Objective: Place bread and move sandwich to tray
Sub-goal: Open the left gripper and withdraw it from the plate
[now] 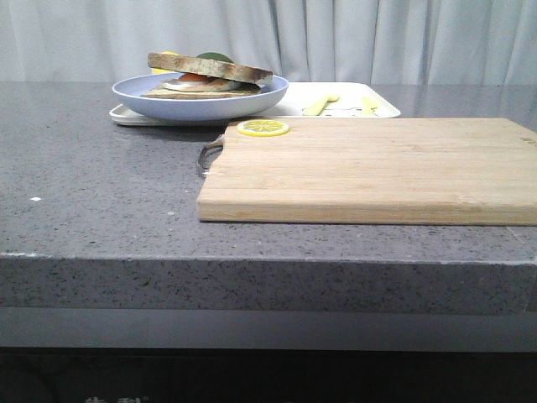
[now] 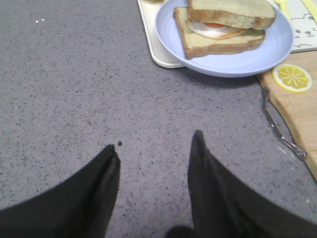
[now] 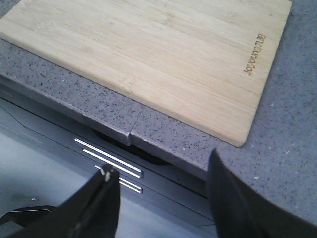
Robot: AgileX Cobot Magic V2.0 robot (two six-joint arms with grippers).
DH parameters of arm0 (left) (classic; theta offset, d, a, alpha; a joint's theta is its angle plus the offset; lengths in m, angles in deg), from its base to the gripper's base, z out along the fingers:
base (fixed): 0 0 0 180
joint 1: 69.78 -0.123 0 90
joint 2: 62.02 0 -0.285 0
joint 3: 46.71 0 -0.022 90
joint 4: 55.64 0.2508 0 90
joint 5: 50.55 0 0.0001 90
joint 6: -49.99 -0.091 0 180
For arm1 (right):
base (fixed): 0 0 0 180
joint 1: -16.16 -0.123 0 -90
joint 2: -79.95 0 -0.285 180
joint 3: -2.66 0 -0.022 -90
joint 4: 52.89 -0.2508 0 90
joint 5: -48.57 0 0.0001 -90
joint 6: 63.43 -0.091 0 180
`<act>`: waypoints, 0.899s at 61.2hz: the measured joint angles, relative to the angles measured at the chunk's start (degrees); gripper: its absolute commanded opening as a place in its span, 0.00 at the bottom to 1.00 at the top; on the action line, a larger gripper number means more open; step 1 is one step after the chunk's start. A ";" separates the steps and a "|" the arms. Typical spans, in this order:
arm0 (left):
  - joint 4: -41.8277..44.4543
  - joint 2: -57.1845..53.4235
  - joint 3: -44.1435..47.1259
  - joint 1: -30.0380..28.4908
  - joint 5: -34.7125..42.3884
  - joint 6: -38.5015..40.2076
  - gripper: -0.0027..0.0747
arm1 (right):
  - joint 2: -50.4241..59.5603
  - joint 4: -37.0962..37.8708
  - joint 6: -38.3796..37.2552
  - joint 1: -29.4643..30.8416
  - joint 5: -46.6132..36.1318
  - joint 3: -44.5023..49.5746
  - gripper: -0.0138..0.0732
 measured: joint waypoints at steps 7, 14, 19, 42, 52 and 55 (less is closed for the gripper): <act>0.00 -4.60 2.88 1.68 0.00 -0.50 0.46 | 0.00 0.00 0.00 0.00 0.03 0.00 0.63; 0.24 -9.24 5.35 3.83 -1.55 -1.50 0.46 | 0.00 0.00 0.00 0.00 0.87 0.00 0.63; 0.48 -12.05 6.65 4.79 -2.65 -2.02 0.46 | 0.00 0.00 0.00 0.00 0.97 0.00 0.63; 0.69 -16.54 8.95 5.10 -3.82 -2.09 0.46 | 0.00 0.00 0.00 0.00 1.09 0.00 0.63; 0.69 -16.54 8.95 5.19 -3.91 -2.09 0.39 | 0.00 0.00 0.00 0.00 1.09 0.00 0.51; 0.69 -16.54 8.95 5.19 -3.91 -2.09 0.33 | 0.00 0.00 0.00 0.00 1.09 0.00 0.42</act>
